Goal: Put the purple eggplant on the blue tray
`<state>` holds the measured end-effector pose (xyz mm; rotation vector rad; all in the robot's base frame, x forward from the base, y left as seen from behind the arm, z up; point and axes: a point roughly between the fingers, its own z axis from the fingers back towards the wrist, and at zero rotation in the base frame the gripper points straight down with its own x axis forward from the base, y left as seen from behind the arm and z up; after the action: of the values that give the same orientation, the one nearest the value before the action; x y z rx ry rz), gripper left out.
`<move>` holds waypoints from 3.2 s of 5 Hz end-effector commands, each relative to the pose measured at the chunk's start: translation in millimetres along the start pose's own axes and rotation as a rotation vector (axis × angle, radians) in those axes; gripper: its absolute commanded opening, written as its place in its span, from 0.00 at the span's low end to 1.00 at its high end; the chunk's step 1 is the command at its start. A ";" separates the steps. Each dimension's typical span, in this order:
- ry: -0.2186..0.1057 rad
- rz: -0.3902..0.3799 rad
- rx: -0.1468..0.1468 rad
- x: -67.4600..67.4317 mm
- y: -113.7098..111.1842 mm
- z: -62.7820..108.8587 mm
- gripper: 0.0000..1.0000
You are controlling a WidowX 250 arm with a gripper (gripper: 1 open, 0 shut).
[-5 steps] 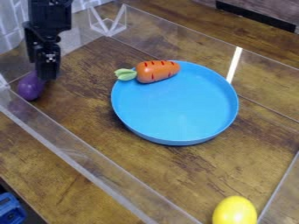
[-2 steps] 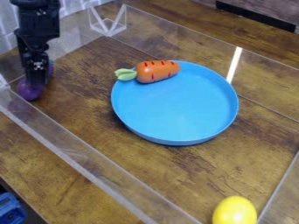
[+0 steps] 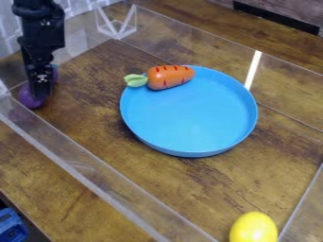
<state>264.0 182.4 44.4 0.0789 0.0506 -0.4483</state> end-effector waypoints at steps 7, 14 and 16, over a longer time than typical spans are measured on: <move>-0.035 0.028 -0.022 0.9 -3.2 -32.5 0.00; -0.082 0.072 -0.040 11.5 -7.6 -6.1 0.00; -0.095 0.071 -0.044 17.6 -10.3 -0.1 0.00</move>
<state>263.1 164.7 18.8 -0.0345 0.0227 -0.3637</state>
